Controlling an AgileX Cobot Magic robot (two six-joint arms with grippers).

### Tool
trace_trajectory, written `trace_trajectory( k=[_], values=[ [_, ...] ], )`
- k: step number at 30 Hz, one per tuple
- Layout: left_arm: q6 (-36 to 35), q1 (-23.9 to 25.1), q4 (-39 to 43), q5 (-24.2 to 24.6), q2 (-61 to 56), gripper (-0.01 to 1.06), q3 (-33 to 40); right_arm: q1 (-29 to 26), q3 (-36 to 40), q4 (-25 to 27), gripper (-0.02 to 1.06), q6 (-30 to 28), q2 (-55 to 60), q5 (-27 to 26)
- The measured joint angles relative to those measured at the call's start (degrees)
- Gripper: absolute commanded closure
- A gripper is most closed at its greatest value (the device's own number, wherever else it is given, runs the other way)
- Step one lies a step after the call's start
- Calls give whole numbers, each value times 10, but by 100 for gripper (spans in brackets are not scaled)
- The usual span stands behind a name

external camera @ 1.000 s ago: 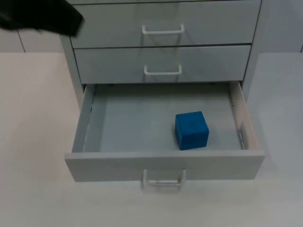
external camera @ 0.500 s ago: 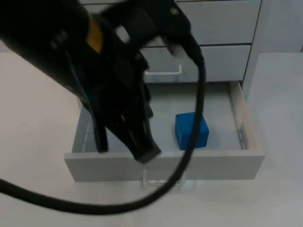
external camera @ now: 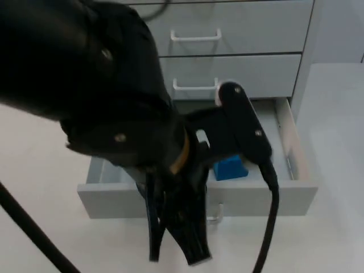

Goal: Open the drawer with the left hand, place the block into the drawer with the right hand, then close the drawer with the left hand.

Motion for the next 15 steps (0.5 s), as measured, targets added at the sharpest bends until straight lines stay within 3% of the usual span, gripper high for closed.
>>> trace_trajectory(
  k=[15],
  values=[
    [-167,-1,200,-1,89,105,-1,0,0,4,45,0,0,0]
  ],
)
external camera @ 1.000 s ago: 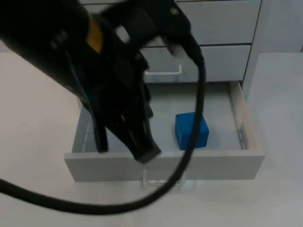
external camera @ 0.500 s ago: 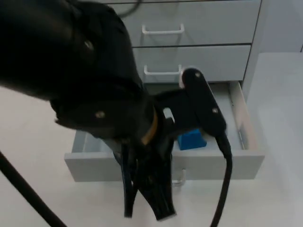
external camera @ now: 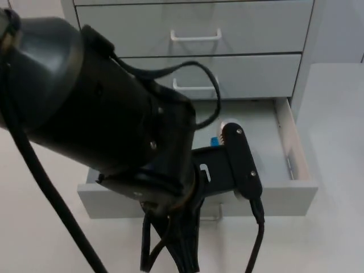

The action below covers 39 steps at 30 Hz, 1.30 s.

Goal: Open the drawer with the left hand, place the block into the drawer with the right hand, then close the drawer with the left hand.

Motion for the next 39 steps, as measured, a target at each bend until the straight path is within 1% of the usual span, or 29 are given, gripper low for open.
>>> trace_trajectory(
  k=[2,3,6,7,9,11,12,17,18,19,22,25,28,31,32,35,36,39],
  values=[
    [-28,0,36,-1,10,105,0,0,0,0,45,0,0,0],
    [-28,0,36,-1,10,105,0,0,0,0,45,0,0,0],
    [-83,-1,89,0,19,105,0,0,0,0,45,0,0,0],
    [-83,-1,89,0,19,105,0,0,0,0,45,0,0,0],
    [-122,-3,126,-2,21,105,1,0,0,0,45,0,0,0],
    [-167,-3,182,-3,22,105,1,0,0,0,45,0,0,0],
    [-167,-3,182,-3,22,105,1,0,0,0,45,0,0,0],
    [-241,-3,279,-4,23,105,2,0,0,0,45,0,0,0],
    [-241,-3,279,-4,23,105,2,0,0,0,45,0,0,0],
    [-250,-1,299,-4,23,105,2,0,0,0,45,0,0,0],
    [-268,8,321,-9,23,105,2,0,0,0,45,0,0,-1],
    [-277,33,334,-36,23,105,2,0,0,0,45,0,0,-4],
    [-281,53,346,-39,23,105,2,0,0,0,45,0,0,-4],
    [-304,82,381,-41,23,105,2,0,0,0,45,0,0,-4],
    [-304,82,381,-41,23,105,2,0,0,0,45,0,0,-4],
    [-367,102,439,-54,23,105,2,0,0,0,45,0,0,-4],
    [-380,106,446,-59,26,105,1,0,0,0,45,0,0,-5],
    [-392,113,453,-60,36,105,-10,0,0,0,45,0,0,-5]
  ],
)
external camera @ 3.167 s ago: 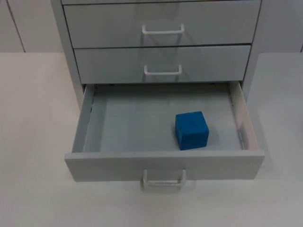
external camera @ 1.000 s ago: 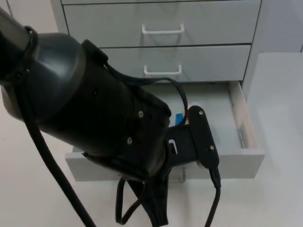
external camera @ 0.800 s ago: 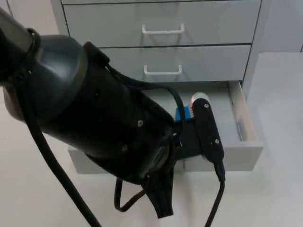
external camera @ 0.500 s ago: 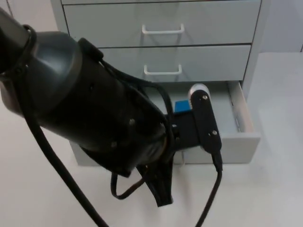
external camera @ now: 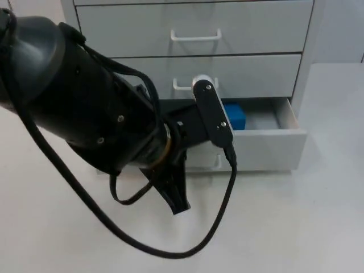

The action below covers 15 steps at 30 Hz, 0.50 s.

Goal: Open the drawer with the left hand, place the block into the drawer with the right hand, then close the drawer with the left hand.

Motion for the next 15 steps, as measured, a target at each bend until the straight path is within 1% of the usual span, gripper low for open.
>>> trace_trajectory(
  k=[3,6,8,9,13,15],
  values=[
    [-4,7,7,13,19,105,-17,0,0,0,45,0,0,-2],
    [-6,12,11,57,57,105,-44,0,0,0,45,0,0,-4],
    [-10,13,11,75,83,105,-60,0,0,0,45,0,0,-7],
    [-10,13,11,75,83,105,-60,0,0,0,45,0,0,-7],
    [-24,13,10,112,119,105,-91,0,0,-4,45,0,0,-9],
    [-24,13,8,120,126,105,-98,0,0,-4,45,0,0,-9]
  ],
)
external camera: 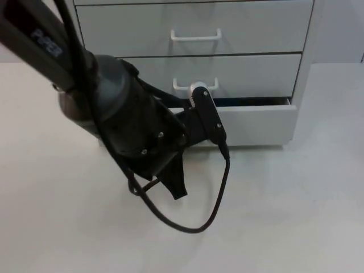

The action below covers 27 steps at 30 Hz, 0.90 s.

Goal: Open the drawer with the left hand, place the block into the drawer with the right hand, then close the drawer with the left hand.

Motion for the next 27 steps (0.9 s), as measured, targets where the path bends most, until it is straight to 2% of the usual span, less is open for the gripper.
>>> trace_trajectory(
  k=[4,18,21,25,27],
  values=[
    [-8,1,-3,26,16,105,-33,0,0,0,45,0,0,-2],
    [-9,4,-22,33,23,105,-54,0,0,0,45,0,0,-5],
    [2,0,-40,49,24,105,-55,0,0,0,45,0,0,-6],
    [39,-15,-97,118,24,105,-60,0,0,0,45,0,0,-7],
    [52,-20,-110,134,21,105,-63,0,0,4,45,0,0,-7]
  ],
)
